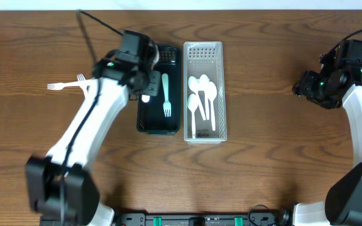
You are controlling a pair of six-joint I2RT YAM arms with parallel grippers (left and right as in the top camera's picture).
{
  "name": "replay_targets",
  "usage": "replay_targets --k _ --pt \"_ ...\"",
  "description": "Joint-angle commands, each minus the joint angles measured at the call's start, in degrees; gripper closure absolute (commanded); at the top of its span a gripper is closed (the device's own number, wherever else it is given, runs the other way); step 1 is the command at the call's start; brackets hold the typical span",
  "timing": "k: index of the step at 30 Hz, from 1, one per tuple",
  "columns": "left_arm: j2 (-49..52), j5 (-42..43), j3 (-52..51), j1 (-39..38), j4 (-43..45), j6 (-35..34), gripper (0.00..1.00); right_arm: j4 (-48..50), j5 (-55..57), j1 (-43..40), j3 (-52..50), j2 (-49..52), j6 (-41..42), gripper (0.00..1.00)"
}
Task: Pack container
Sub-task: 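Place the white spoon into the black basket with the left gripper, then grasp a white fork from the left pile with the left gripper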
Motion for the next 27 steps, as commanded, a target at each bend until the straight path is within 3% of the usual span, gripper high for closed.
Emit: replay_targets --k 1,5,7,12,14,21,27 --pt "3.3 -1.7 -0.8 -1.4 0.5 1.1 0.84 -0.3 0.1 -0.4 -0.2 0.0 -0.3 0.37" --pt "2.6 -1.8 0.2 -1.8 0.7 1.1 0.39 -0.4 -0.1 -0.4 -0.2 0.0 -0.3 0.36" --pt "0.8 -2.1 1.7 -0.7 0.7 0.3 0.28 -0.6 -0.1 -0.4 -0.2 0.0 -0.4 0.36" --pt "-2.9 -2.4 3.2 7.0 1.8 -5.3 0.27 -0.5 -0.1 -0.4 -0.2 0.0 -0.3 0.35" --pt "-2.6 -3.4 3.0 12.0 1.7 -10.9 0.28 -0.4 -0.1 -0.4 -0.2 0.0 -0.3 0.34" --pt "5.6 -3.6 2.5 27.8 1.6 -39.0 0.37 -0.4 -0.1 -0.4 -0.2 0.0 -0.4 0.33" --pt "12.6 -3.4 2.5 32.9 1.8 -63.5 0.38 -0.5 -0.1 -0.4 -0.2 0.0 -0.4 0.33"
